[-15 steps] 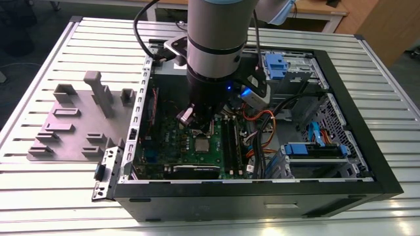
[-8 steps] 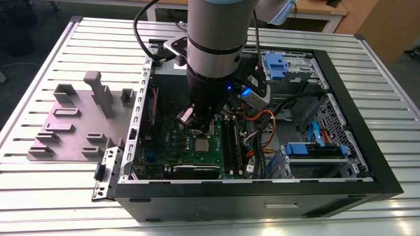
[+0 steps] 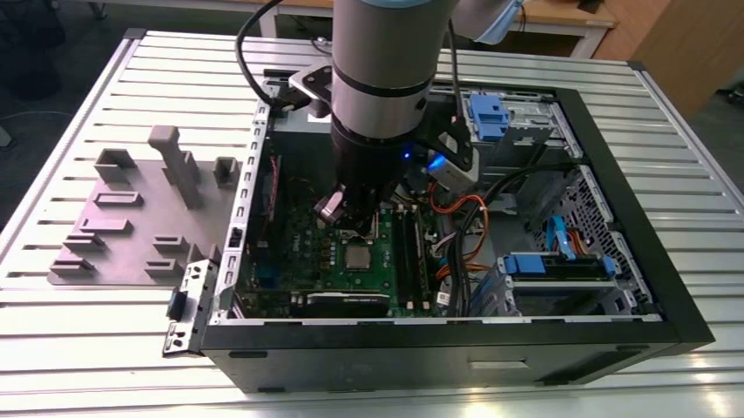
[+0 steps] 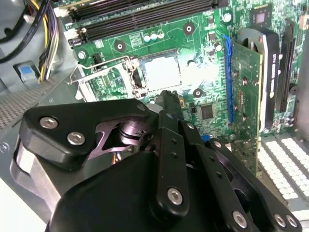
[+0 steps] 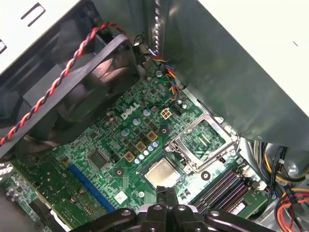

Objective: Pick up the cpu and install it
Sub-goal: 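Close the cpu cover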

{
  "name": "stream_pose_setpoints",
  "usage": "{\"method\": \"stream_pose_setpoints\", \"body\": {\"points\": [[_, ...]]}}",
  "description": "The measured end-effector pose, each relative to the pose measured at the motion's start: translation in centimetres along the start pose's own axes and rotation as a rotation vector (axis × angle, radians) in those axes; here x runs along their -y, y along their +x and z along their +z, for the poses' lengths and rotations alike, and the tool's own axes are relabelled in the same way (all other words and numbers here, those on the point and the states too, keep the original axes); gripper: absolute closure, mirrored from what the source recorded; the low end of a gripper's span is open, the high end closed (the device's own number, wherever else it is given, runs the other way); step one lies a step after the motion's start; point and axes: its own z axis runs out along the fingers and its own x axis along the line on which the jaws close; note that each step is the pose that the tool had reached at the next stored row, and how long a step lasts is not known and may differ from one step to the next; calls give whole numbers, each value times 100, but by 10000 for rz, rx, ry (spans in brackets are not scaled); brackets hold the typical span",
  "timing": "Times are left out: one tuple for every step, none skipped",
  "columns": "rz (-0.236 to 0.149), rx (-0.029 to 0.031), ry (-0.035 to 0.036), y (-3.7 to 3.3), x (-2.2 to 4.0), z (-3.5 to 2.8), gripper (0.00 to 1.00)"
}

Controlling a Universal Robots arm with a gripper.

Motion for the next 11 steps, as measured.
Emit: {"method": "stream_pose_setpoints", "body": {"points": [[-180, -3, 1, 0, 0, 2, 89], [-359, -7, 2, 0, 0, 3, 89], [-540, -10, 2, 0, 0, 4, 89], [-708, -13, 3, 0, 0, 6, 89], [-812, -13, 3, -4, 4, 9, 89], [-846, -13, 3, -15, 15, 13, 89], [-861, -15, 3, -28, 27, 14, 89], [-872, -15, 3, -42, 40, 15, 89], [-883, -15, 3, -57, 53, 16, 89], [-892, -15, 4, -71, 63, 18, 89], [-904, -16, 4, -84, 72, 19, 89]]}}
